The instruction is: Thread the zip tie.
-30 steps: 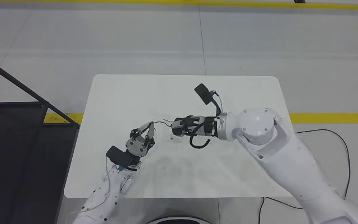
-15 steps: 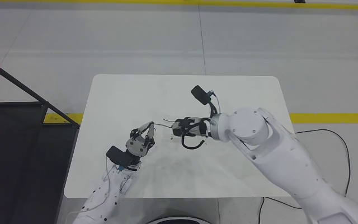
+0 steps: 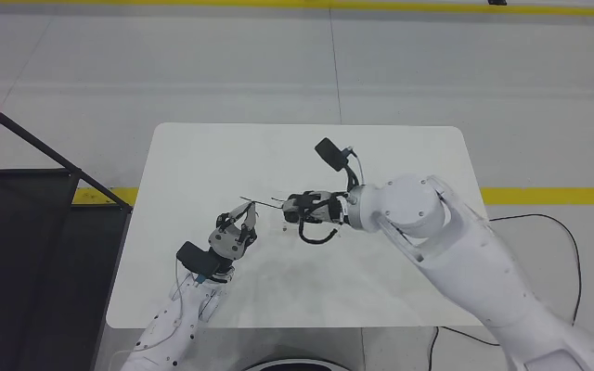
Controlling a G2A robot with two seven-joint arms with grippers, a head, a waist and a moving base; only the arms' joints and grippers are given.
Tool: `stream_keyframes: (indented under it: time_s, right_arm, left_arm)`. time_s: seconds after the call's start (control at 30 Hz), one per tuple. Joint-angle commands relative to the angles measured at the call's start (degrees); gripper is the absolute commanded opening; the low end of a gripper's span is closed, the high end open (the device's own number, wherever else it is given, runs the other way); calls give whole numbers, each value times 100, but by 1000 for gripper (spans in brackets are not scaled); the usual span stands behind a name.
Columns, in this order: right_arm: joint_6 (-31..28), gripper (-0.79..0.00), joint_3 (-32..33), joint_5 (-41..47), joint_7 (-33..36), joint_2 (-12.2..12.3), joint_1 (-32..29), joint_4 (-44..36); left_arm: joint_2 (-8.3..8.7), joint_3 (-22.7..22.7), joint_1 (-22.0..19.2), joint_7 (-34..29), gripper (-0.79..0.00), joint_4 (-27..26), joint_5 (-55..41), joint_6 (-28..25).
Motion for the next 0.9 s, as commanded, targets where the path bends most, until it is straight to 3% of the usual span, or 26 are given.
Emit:
stream_keyframes:
  time_s: [0.0,0.4,0.87]
  right_arm:
    - [-46,-785,101,30,-3,16,-49,-30]
    - [-260,-785,891,-242,813,315,-591,-505]
    - [-300,-785,1023,-226,851,353,-704,-622]
  left_arm:
    - [0,0,0,0,-785,0,0,0]
    - [-5,-55,92,-242,-785,-208,-33,13]
    - [-6,-52,94,-248,-785,-214,-31,16]
